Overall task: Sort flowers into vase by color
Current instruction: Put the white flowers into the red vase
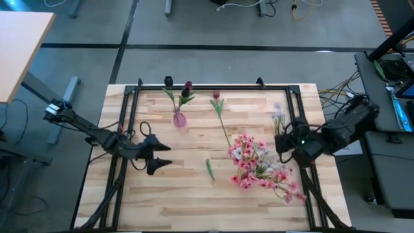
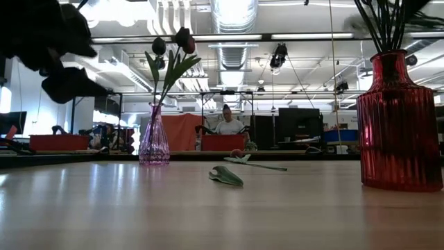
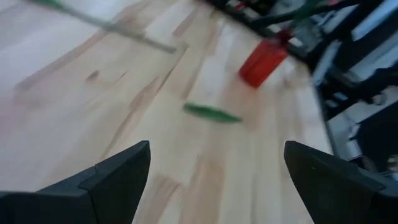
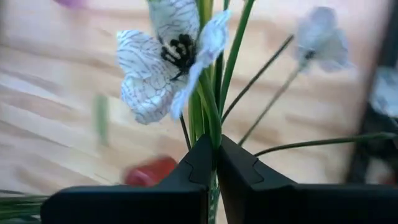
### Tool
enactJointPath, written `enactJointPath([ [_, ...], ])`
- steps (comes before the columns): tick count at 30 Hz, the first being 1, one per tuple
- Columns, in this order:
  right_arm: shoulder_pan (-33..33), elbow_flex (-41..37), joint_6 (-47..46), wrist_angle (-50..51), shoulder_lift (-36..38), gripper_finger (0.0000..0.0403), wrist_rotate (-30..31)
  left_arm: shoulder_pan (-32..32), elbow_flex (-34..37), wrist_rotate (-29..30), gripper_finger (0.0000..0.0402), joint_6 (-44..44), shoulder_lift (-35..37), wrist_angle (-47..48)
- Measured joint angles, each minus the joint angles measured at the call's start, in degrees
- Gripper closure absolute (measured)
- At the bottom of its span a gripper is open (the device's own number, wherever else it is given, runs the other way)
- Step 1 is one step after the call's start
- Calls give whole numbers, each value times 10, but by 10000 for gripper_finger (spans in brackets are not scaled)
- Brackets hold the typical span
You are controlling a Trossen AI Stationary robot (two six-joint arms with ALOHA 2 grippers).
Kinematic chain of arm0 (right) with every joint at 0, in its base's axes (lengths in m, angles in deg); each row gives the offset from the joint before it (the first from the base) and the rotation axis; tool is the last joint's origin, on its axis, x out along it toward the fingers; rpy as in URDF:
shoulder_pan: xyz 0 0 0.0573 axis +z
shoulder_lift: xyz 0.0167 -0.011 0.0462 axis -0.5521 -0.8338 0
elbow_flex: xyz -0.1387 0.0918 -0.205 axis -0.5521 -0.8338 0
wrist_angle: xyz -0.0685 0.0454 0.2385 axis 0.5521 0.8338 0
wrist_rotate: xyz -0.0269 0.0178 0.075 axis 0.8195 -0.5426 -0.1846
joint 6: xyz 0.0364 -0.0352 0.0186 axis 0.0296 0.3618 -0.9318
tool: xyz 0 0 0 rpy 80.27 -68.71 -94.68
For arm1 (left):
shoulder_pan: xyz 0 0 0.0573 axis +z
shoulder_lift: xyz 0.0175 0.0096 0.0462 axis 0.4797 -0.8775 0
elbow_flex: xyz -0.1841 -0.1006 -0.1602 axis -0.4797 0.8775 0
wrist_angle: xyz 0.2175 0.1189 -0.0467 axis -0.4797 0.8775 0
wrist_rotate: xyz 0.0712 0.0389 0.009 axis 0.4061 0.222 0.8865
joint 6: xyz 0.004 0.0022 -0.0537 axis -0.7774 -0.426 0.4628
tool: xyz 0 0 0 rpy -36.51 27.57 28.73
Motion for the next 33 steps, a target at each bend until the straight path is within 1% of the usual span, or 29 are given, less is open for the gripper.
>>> enactJointPath([
  [5, 0, 57, 90, -1, -2, 390, 115, -16, -1, -3, 49, -55, -15, -95],
  [10, 2, 86, 200, -10, -5, 390, 218, -34, -1, -2, 49, -109, -50, -158],
  [14, 11, 85, 303, -37, 0, 390, 271, -47, -30, 7, 49, -170, -114, -191],
  [18, 50, 73, 371, -56, 5, 391, 330, -61, -92, 34, 49, -258, -215, -220],
  [20, 78, 65, 387, -58, 7, 391, 365, -66, -128, 50, 49, -299, -271, -231],
  [22, 110, 55, 397, -61, 10, 391, 396, -66, -164, 55, 49, -329, -326, -253],
  [27, 205, 11, 377, -64, 23, 391, 481, -65, -239, 70, 49, -368, -445, -286],
  [30, 267, -23, 352, -64, 35, 391, 526, -65, -264, 86, 49, -386, -504, -347],
  [33, 319, -59, 323, -65, 40, 391, 571, -65, -273, 98, 49, -417, -559, -447],
])
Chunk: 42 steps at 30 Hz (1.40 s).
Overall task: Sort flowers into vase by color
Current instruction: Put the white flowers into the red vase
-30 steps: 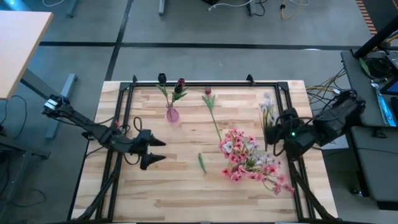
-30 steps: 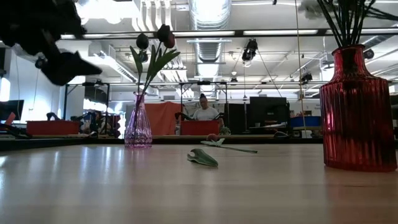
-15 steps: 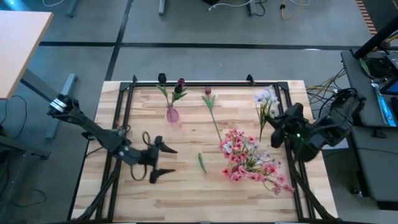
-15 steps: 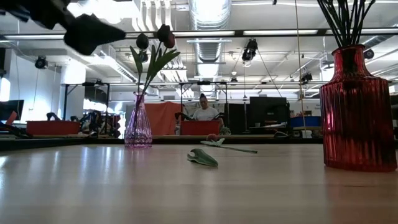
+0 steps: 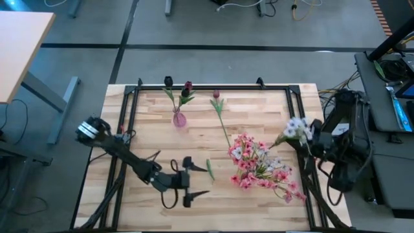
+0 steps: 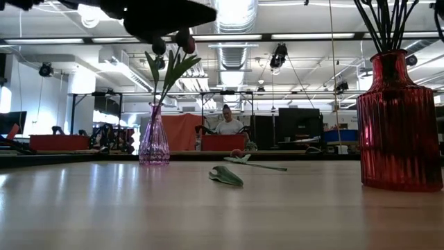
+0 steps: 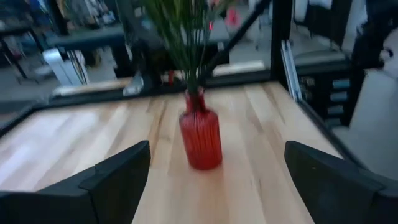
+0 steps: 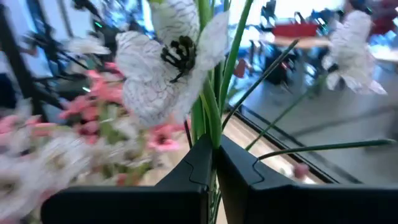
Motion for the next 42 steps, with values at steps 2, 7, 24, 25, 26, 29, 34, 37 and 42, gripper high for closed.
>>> enactJointPath([
  [2, 25, -21, -19, -1, 0, 391, 22, 0, -2, 25, 49, -23, -33, -77],
  [7, 63, -66, -52, -3, 0, 391, 32, 9, -25, 53, 49, -69, -120, -202],
  [24, 118, -158, -163, -22, -1, 391, 43, 67, -220, 10, 49, -55, -374, -356],
  [25, 119, -158, -162, -25, -1, 391, 43, 67, -225, 10, 49, -52, -378, -357],
  [26, 119, -158, -158, -30, -1, 391, 43, 66, -228, 11, 49, -49, -380, -357],
  [29, 119, -158, -148, -38, -2, 391, 43, 66, -229, 12, 49, -36, -381, -350],
  [34, 119, -158, -133, -46, -2, 390, 43, 67, -223, 13, 37, -13, -381, -337],
  [37, 119, -158, -133, -50, -3, 390, 47, 69, -223, 9, 11, 1, -380, -321],
  [42, 122, -167, -132, -78, -26, 390, 53, 70, -223, 47, 25, 18, -379, -318],
])
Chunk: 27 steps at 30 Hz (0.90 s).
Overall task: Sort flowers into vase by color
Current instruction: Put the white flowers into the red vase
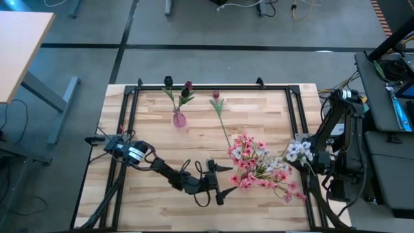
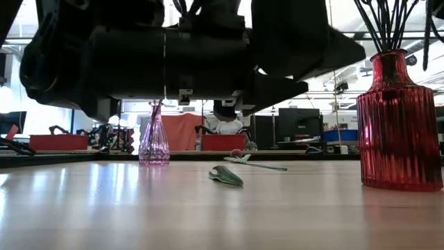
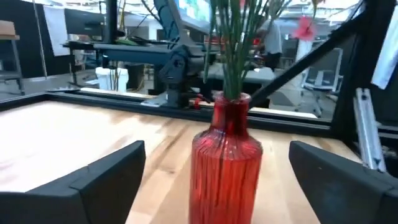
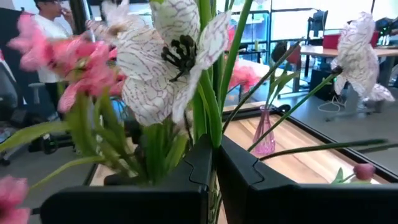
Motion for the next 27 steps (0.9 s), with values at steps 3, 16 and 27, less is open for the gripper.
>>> enactJointPath([
  [3, 10, -2, -8, -10, -17, 390, 10, 5, -14, -43, 41, 5, -8, 4],
  [16, 11, -2, -9, -28, -31, 390, 9, 28, -111, -70, 43, 47, -97, 37],
  [27, 11, -2, -5, -30, -31, 390, -1, 34, -123, -39, 18, 54, -104, 50],
])
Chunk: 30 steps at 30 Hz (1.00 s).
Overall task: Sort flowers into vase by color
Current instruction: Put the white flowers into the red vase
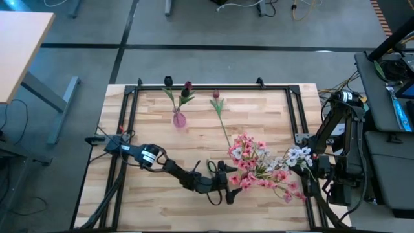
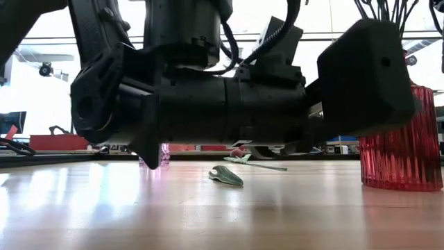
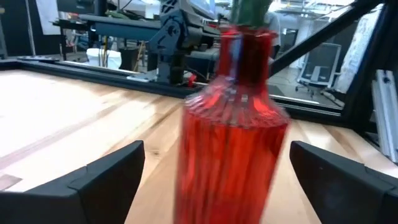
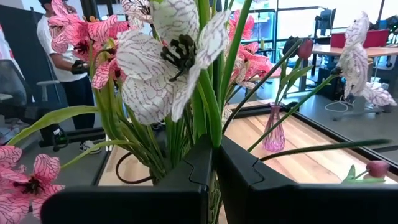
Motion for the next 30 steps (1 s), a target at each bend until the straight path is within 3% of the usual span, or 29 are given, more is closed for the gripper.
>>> enactJointPath([
  [30, 0, 0, 6, -1, 0, 390, -7, 19, -20, -64, 17, -4, -1, 36],
])
